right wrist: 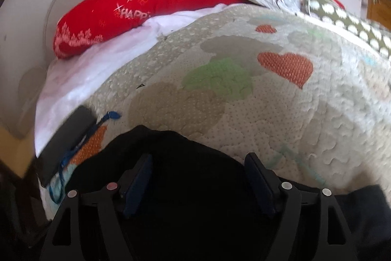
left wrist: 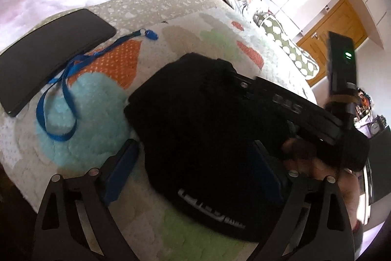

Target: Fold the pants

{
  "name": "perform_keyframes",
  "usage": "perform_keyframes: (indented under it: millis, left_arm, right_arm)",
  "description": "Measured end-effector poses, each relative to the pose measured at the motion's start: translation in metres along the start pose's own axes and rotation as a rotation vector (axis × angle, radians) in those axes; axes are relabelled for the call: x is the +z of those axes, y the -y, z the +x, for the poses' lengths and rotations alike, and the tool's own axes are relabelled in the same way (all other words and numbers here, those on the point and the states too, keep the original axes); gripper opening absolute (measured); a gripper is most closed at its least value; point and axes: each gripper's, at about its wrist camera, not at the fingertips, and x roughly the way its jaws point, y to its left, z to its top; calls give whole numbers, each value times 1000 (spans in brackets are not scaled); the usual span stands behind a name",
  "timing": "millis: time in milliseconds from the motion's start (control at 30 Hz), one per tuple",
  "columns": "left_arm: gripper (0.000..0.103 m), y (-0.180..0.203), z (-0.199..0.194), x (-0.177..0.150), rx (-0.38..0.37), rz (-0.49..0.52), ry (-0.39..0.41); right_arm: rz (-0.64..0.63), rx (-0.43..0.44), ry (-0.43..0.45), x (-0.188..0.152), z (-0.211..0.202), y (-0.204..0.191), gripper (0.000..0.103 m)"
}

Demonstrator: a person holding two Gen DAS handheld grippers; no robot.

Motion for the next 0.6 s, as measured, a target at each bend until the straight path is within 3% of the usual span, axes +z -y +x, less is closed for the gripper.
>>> perform_keyframes:
  millis: [33, 67, 133, 167, 233, 300, 400, 500, 600]
  left_arm:
    - [80, 0, -1, 0, -3, -3, 17]
    - [55, 1, -5, 1, 16, 6, 42]
    - [32, 5, -7, 5, 45, 35, 58]
    - [28, 8, -11, 6, 31, 51, 68]
    - [25, 31, -28, 4, 41, 142, 152]
    - [23, 70, -49, -6, 19, 297, 247]
    - [23, 128, -60, -36, -20, 515, 314]
    - [23, 179, -47, -79, -130, 711, 255]
    - [24, 202, -18, -115, -216, 808, 107]
  right_arm:
    - [-3, -7, 2, 1, -7, 0, 75]
    - [-11, -24, 20, 1, -18, 0, 75]
    - [-24, -36, 84, -1, -47, 2, 75]
    - [-24, -36, 115, -4, -67, 8, 75]
    - [2, -60, 149, -10, -95, 22, 75]
    - [49, -82, 184, -18, -123, 42, 75]
    - [163, -141, 261, -38, -171, 83, 75]
    - [288, -225, 357, -64, -212, 116, 75]
    - [339, -204, 316, -87, -222, 139, 76]
